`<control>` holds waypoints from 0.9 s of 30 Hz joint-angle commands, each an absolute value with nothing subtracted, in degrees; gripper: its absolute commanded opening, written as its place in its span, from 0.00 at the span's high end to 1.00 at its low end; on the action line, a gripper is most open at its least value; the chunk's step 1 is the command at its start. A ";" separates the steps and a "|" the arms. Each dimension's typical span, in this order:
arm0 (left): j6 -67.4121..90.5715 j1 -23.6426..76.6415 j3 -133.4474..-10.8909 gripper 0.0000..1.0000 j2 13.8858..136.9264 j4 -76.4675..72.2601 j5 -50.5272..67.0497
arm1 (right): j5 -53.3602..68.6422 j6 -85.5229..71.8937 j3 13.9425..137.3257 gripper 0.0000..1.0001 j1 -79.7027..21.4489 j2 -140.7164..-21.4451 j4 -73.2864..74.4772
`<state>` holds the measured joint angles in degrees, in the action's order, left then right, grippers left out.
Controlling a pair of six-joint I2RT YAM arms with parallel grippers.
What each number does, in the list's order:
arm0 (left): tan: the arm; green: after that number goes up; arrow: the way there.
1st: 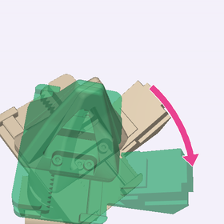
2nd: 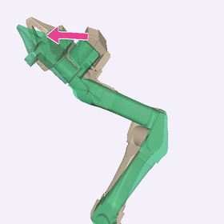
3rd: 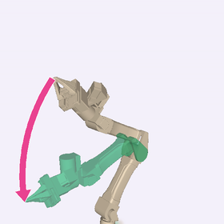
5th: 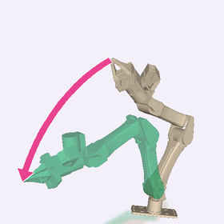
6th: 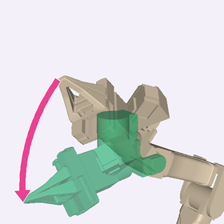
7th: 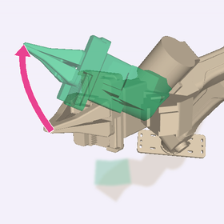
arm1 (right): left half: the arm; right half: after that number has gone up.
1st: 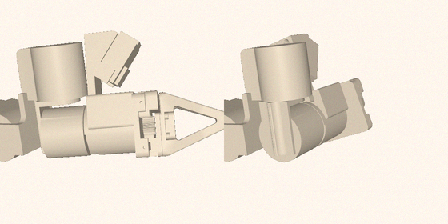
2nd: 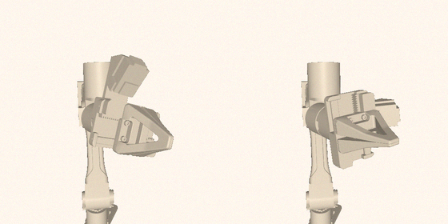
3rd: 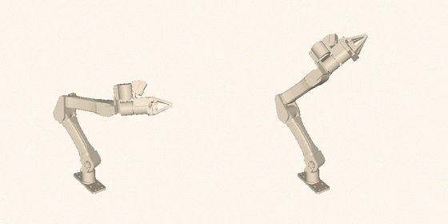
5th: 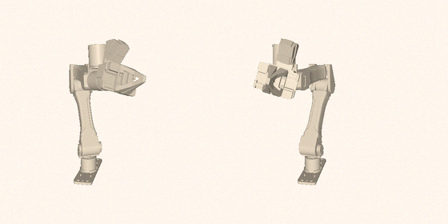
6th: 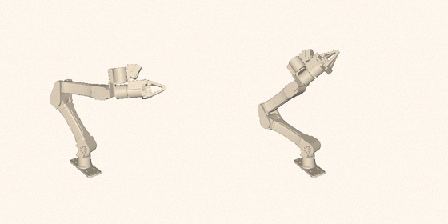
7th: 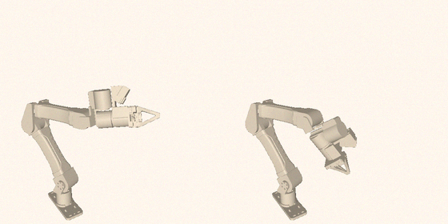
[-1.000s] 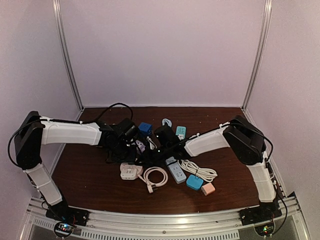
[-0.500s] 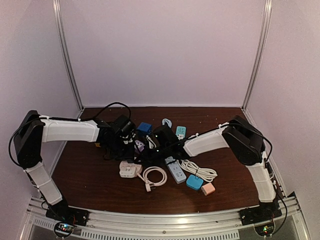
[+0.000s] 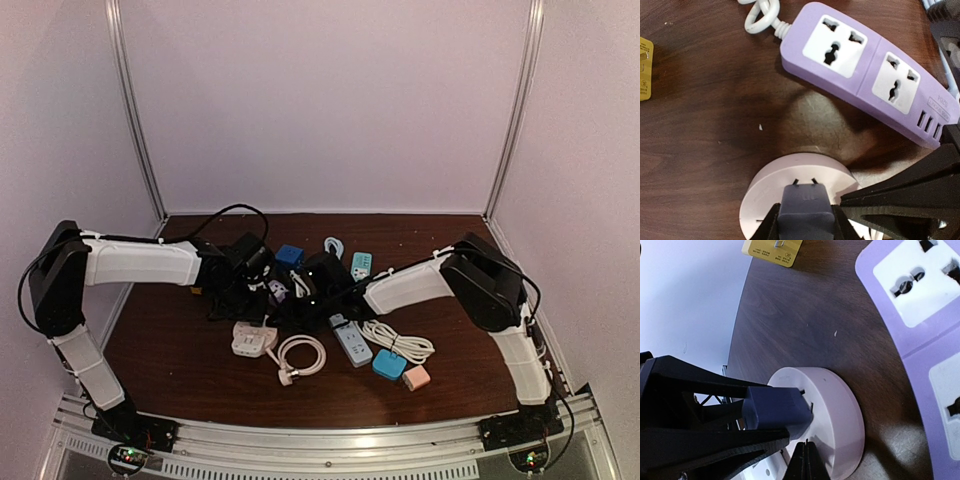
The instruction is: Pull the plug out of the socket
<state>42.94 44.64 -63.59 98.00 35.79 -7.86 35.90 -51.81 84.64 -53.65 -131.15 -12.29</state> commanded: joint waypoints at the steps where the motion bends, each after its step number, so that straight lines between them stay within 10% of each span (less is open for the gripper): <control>1: 40.78 44.38 -65.90 0.88 97.67 35.42 -11.21 | 30.98 -49.98 83.15 1.00 -53.97 -136.35 -1.47; 13: 39.97 47.55 -68.17 0.89 98.88 36.56 -16.66 | 31.03 -49.60 84.80 1.00 -54.32 -137.62 -0.44; 27: 42.51 36.18 -58.43 0.90 96.58 24.59 10.71 | 29.81 -48.97 84.82 1.00 -54.42 -137.58 1.05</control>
<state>40.80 39.27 -61.65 96.88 32.86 0.40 34.61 -50.48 87.26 -53.76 -132.51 -11.64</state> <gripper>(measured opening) 0.294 0.006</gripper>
